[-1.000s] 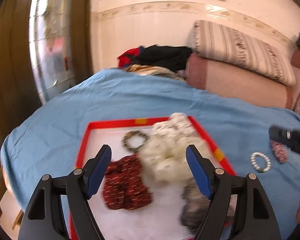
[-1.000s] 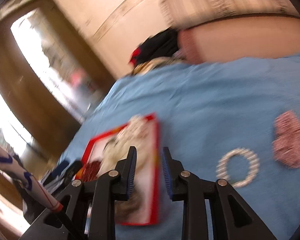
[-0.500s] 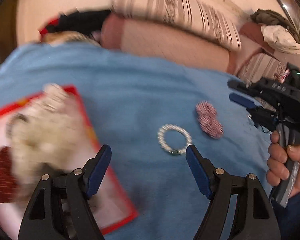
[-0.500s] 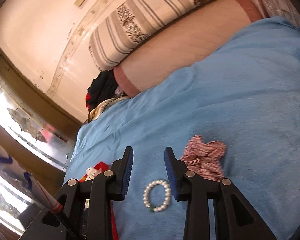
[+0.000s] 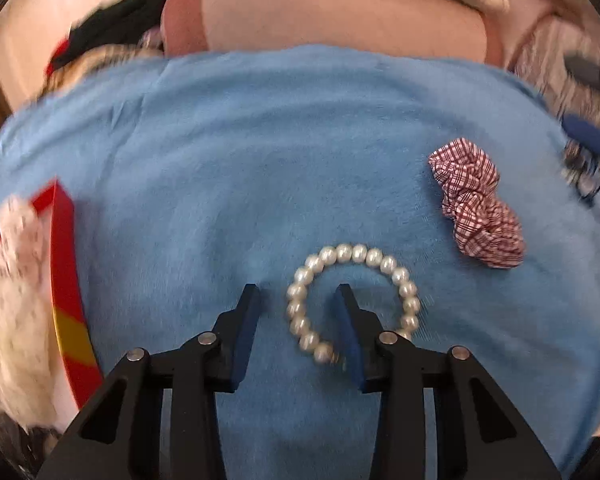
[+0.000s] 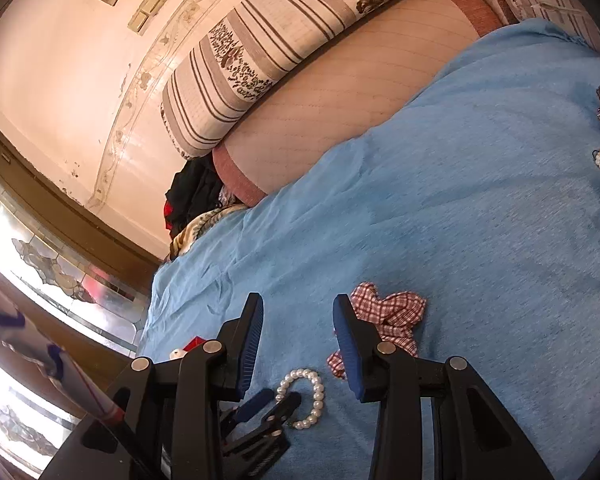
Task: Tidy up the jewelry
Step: 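Move the left tool to the pearl bracelet while the right moves to the pink gingham scrunchie, then grasp the pearl bracelet with the left gripper while the right grasps the pink gingham scrunchie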
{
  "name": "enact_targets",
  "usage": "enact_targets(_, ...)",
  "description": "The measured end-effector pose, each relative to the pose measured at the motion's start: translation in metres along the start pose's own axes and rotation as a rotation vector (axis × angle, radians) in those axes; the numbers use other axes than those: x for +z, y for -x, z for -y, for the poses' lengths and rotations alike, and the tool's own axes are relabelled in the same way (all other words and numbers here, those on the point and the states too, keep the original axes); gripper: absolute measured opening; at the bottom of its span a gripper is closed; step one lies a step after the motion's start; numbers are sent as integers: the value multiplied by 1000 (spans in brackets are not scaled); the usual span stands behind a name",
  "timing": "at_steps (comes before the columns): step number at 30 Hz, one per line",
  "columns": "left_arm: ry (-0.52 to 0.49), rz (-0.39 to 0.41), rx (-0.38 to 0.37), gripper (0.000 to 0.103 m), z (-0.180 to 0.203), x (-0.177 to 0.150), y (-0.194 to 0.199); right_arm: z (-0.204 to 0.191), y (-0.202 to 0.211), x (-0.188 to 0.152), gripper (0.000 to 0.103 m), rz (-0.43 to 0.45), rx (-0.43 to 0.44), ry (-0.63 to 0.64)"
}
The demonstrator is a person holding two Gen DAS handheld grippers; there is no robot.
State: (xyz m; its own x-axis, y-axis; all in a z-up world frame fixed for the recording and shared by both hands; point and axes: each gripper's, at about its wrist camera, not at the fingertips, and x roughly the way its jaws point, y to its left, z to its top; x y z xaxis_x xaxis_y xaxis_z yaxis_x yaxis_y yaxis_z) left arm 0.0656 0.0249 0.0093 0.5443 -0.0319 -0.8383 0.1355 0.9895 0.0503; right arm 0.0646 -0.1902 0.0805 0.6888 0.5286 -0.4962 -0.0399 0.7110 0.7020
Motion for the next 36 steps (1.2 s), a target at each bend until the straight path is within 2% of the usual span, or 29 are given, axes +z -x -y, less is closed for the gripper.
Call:
enact_targets(2,-51,17,57,38,11,5,-7,2,0,1,41,1,-14,-1)
enact_targets(4,-66,28,82,34,15,9,-12,4,-2,2,41,-4,-28,-1)
enact_targets(6,-56,50,74,9,15,13,-9,6,-7,2,44,-14,-59,6)
enact_targets(8,-34,76,43,9,11,10,-3,8,-14,2,51,-34,-95,18)
enact_targets(10,24,81,-42,9,1,5,5,11,-22,1,52,-58,-130,23)
enact_targets(16,58,142,-106,9,-12,-7,42,16,-48,-7,60,-126,-240,67)
enact_targets(20,59,184,-142,9,-19,-11,67,13,-68,-19,60,-171,-302,128)
enact_targets(21,60,193,-143,9,-20,-13,71,12,-73,-23,57,-184,-317,145)
enact_targets(23,65,207,-142,9,-23,-14,77,14,-79,-29,15,-203,-325,159)
enact_targets(25,72,222,-137,9,-26,-14,80,15,-79,-31,10,-206,-298,147)
enact_targets(29,92,237,-143,9,-36,-14,81,5,-60,-27,9,-138,-232,143)
enact_targets(33,103,254,-154,9,-43,-11,84,-15,-43,-26,9,-56,-156,193)
enact_targets(36,107,269,-153,9,-46,-9,88,-27,-40,-28,9,-38,-129,239)
